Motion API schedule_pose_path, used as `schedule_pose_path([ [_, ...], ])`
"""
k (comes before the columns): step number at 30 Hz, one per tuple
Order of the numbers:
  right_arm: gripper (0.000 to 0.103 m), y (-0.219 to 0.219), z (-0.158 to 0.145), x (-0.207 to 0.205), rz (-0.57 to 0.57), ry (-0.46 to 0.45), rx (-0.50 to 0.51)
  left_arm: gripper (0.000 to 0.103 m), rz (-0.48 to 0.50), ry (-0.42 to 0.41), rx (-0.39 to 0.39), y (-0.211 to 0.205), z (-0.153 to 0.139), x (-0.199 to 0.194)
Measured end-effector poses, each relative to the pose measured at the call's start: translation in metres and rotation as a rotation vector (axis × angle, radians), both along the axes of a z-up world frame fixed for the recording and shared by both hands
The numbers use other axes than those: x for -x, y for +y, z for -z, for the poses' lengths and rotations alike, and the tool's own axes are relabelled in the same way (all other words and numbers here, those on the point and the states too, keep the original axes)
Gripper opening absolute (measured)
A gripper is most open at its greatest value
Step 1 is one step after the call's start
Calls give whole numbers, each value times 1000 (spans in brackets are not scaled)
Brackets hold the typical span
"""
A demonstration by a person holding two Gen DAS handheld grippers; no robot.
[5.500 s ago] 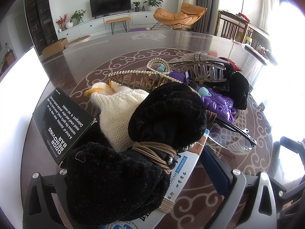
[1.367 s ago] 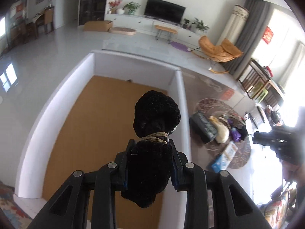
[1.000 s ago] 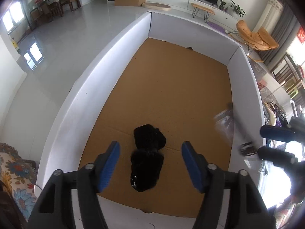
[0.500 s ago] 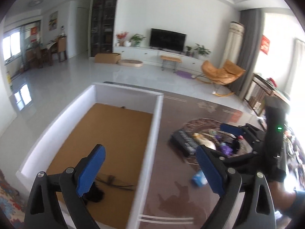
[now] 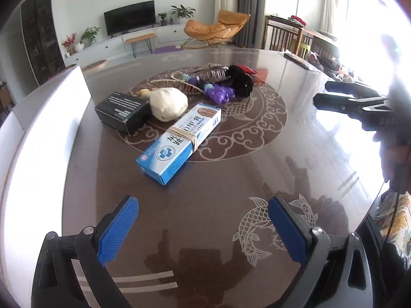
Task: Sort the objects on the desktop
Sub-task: 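Grasp the blue nail cream box with the left tool while the right tool grasps a black pouch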
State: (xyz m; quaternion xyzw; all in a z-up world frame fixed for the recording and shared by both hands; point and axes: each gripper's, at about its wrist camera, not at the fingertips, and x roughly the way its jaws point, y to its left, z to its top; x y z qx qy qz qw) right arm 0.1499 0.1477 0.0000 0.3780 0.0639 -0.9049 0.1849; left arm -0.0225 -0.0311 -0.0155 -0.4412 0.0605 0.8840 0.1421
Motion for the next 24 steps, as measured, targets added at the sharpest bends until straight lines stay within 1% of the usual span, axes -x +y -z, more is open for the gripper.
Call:
schedule_pose_path([
  [2, 94, 15, 8, -9, 23, -12, 33, 103, 53, -20, -6, 1, 9, 17],
  [5, 94, 24, 17, -22, 21, -21, 50, 103, 109, -41, 20, 13, 20, 42],
  [9, 94, 20, 29, -32, -21, -36, 23, 103, 74, 5, 118, 26, 23, 77],
  [11, 94, 17, 33, -34, -47, -39, 1, 103, 58, 4, 130, 27, 26, 98],
  [15, 94, 18, 35, -32, -68, -55, -10, 103, 95, -89, 118, 34, 43, 131],
  [16, 94, 20, 34, -29, -66, -62, -4, 103, 111, -103, 101, 36, 46, 134],
  [17, 94, 22, 32, -23, -60, -68, 3, 98, 124, -109, 74, 36, 46, 135],
  [19, 94, 25, 28, -3, -35, -92, 15, 79, 121, -86, 58, 37, 43, 133],
  [20, 94, 27, 27, 12, -17, -112, 22, 57, 112, -74, 54, 37, 40, 131],
  [21, 94, 28, 26, 30, 4, -132, 31, 42, 97, -67, 53, 36, 37, 129],
  [24, 94, 25, 27, 95, 65, -196, 71, 42, 60, -70, 44, 29, 37, 116],
])
